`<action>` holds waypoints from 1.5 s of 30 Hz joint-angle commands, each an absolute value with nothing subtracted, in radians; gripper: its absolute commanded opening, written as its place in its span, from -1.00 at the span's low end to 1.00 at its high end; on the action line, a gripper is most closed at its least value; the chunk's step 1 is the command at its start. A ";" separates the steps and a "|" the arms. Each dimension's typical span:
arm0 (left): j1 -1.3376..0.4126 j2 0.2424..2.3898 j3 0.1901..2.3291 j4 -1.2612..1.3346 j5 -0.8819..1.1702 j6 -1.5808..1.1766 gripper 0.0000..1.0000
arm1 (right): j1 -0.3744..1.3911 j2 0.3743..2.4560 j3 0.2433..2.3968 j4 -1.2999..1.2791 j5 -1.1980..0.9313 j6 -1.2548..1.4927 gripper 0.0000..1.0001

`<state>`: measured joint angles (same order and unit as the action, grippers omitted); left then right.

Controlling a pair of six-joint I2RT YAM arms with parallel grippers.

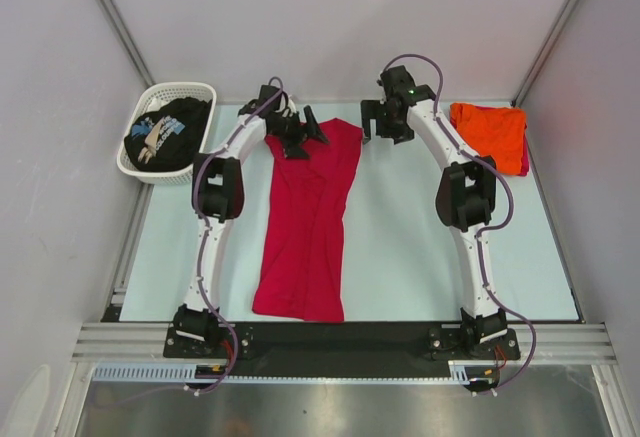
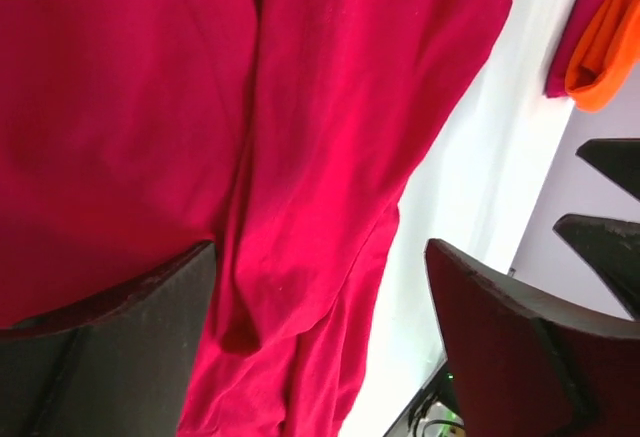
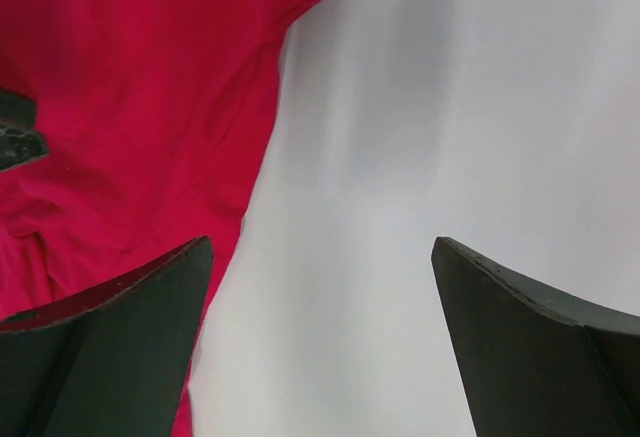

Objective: Fold and stack the t-shirts
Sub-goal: Grab the bottom of the folded rectangular tshirt with both arms

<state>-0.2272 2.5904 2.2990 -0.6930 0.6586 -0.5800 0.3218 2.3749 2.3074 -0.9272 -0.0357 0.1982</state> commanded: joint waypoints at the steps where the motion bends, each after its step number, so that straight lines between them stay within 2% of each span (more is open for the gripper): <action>1: -0.247 2.621 2.364 -0.655 0.736 -0.620 0.57 | 0.311 2.329 2.318 -0.890 -0.081 0.196 0.94; 3: -0.252 2.629 2.365 -0.647 0.747 -0.624 0.39 | 0.308 2.329 2.316 -0.890 -0.087 0.198 0.94; 4: -0.252 2.641 2.365 -0.647 0.761 -0.627 0.09 | 0.304 2.330 2.316 -0.891 -0.092 0.199 0.94; 6: -0.252 2.655 2.365 -0.641 0.779 -0.638 -0.23 | 0.302 2.327 2.315 -0.890 -0.104 0.199 0.94; 7: -0.252 2.661 2.364 -0.640 0.784 -0.640 -0.52 | 0.302 2.329 2.313 -0.890 -0.106 0.199 0.93; 10: -0.250 2.663 2.364 -0.630 0.790 -0.641 -1.00 | 0.302 2.326 2.307 -0.890 -0.113 0.201 0.94; 18: -0.224 2.556 2.307 -0.612 0.668 -0.594 -1.00 | 0.305 2.318 2.276 -0.888 -0.137 0.201 0.91; 24: -0.192 2.520 2.290 -0.595 0.666 -0.594 -1.00 | 0.308 2.318 2.269 -0.885 -0.147 0.206 0.90; 25: -0.189 2.537 2.290 -0.597 0.689 -0.597 -0.38 | 0.307 2.318 2.269 -0.882 -0.149 0.206 0.90; 26: -0.187 2.546 2.290 -0.600 0.701 -0.603 0.11 | 0.308 2.319 2.270 -0.882 -0.152 0.206 0.90; 27: -0.187 2.554 2.290 -0.603 0.709 -0.601 0.72 | 0.308 2.319 2.270 -0.882 -0.150 0.206 0.90; 28: -0.189 2.562 2.286 -0.606 0.712 -0.597 0.99 | 0.308 2.321 2.272 -0.882 -0.152 0.206 0.90; 37: -0.192 2.600 2.298 -0.601 0.725 -0.591 0.99 | 0.310 2.321 2.273 -0.882 -0.149 0.201 0.89; 38: -0.196 2.606 2.305 -0.598 0.736 -0.598 0.87 | 0.310 2.321 2.275 -0.881 -0.149 0.201 0.90; 39: -0.199 2.620 2.316 -0.591 0.756 -0.604 0.65 | 0.311 2.319 2.275 -0.881 -0.149 0.201 0.90; 40: -0.202 2.626 2.321 -0.580 0.765 -0.610 0.33 | 0.310 2.321 2.273 -0.881 -0.149 0.199 0.90; 43: -0.213 2.649 2.336 -0.569 0.790 -0.627 0.00 | 0.311 2.318 2.276 -0.885 -0.144 0.196 0.90; 45: -0.218 2.664 2.342 -0.566 0.804 -0.632 -0.15 | 0.310 2.318 2.276 -0.885 -0.147 0.195 0.90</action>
